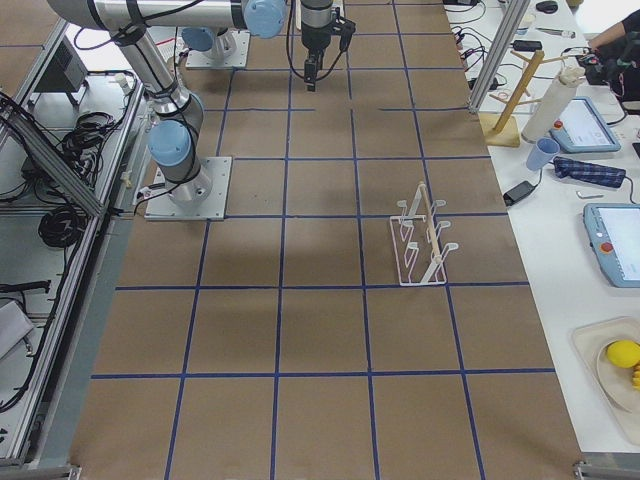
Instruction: Transfer IKEA cup to right arm and place on rack
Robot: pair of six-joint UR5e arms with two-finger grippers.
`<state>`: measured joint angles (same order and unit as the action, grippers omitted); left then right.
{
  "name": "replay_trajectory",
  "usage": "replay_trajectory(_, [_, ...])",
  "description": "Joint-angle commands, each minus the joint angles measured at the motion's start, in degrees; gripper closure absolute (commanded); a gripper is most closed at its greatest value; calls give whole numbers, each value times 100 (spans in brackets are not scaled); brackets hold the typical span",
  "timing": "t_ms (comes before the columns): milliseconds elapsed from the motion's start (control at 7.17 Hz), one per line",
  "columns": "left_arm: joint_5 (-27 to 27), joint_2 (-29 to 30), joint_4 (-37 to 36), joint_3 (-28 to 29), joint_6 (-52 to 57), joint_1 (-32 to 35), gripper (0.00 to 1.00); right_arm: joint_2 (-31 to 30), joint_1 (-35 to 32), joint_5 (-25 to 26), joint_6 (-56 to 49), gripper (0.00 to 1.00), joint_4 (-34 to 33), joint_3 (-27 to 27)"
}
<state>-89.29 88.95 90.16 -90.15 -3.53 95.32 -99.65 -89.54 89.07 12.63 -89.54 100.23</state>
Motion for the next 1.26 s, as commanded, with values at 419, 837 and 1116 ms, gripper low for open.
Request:
replay_trajectory(419, [-18, -35, 1, -19, 2, -4, 0, -36, -20, 58, 72, 0, 24, -56])
replay_trajectory(837, [-18, -35, 1, -20, 19, -31, 0, -89, -20, 31, 55, 0, 33, -3])
replay_trajectory(1116, [-79, -88, 1, -37, 107, -118, 0, -89, -20, 31, 11, 0, 24, -3])
